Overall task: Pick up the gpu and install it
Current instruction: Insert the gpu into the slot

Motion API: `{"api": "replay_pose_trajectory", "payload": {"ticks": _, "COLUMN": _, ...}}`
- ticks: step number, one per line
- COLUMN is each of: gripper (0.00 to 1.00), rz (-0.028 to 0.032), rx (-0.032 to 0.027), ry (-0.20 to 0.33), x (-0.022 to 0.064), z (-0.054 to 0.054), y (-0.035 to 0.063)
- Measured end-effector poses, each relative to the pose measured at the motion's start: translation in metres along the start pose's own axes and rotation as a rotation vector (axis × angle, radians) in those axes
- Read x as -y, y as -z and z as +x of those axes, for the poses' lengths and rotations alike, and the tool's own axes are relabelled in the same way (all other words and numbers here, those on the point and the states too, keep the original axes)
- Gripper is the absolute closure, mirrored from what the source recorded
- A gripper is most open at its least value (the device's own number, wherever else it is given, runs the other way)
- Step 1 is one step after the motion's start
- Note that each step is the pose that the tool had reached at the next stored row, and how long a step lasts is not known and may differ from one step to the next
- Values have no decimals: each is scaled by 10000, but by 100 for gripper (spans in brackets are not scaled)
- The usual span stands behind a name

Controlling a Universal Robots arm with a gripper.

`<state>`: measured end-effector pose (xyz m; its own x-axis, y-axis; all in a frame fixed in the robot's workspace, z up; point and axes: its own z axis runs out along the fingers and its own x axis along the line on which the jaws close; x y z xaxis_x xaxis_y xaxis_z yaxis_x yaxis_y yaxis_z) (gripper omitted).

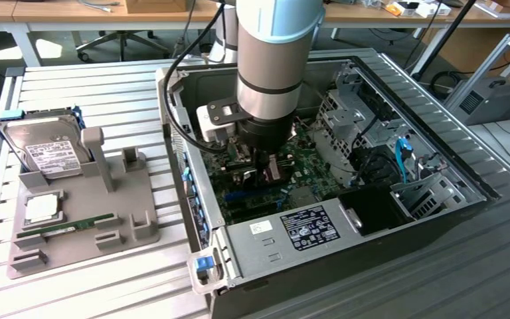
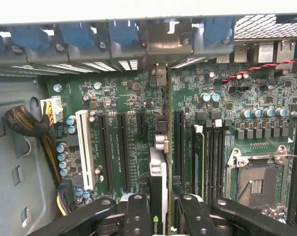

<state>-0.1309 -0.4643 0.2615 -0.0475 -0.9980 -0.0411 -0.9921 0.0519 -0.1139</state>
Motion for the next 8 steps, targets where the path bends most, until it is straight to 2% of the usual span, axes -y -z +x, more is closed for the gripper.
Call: {"api": "replay_pose_trajectory", "payload": {"ticks": 8, "gripper": 73, "rz": 0, "rx": 1, "ry": 0, "x": -4, "z": 1, "y": -32}}
